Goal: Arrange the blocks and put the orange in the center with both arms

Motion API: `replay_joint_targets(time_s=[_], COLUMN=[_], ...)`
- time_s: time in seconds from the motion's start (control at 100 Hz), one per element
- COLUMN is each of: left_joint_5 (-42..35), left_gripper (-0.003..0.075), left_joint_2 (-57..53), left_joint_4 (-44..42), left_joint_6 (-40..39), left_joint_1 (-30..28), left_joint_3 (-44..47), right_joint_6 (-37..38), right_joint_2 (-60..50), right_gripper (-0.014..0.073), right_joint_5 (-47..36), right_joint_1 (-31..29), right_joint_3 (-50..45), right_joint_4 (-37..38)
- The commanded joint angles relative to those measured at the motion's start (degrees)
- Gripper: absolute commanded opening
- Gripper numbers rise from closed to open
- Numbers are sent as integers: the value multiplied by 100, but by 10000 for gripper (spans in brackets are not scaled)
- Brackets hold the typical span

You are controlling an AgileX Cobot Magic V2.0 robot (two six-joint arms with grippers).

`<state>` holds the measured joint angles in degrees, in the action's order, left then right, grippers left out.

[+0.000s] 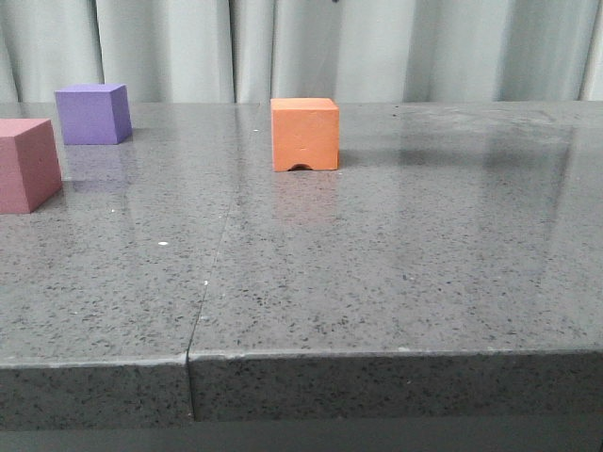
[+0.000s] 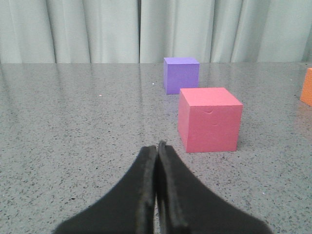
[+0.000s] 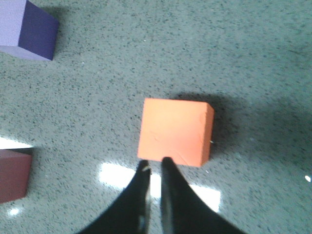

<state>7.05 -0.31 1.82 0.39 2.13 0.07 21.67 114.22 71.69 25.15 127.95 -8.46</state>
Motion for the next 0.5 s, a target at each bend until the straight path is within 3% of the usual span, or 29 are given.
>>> replay_joint_targets(time_s=[0.0, 0.29, 0.49], left_joint_5=[-477, -477, -477], left_gripper=[-20, -20, -20], left_joint_2=[-161, -161, -161], left_joint_4=[56, 56, 56], left_joint_6=[7, 7, 7], left_joint_1=[-11, -11, -11], left_joint_3=[223, 223, 223], right_joint_6=[-71, -297, -301], right_joint_2=[-569, -1457, -2235], right_gripper=[-74, -69, -69], right_joint_5=[470, 306, -477], right_joint_1=[-3, 155, 331], right_joint_3=[-168, -1387, -2605], right_joint_4=[153, 661, 846])
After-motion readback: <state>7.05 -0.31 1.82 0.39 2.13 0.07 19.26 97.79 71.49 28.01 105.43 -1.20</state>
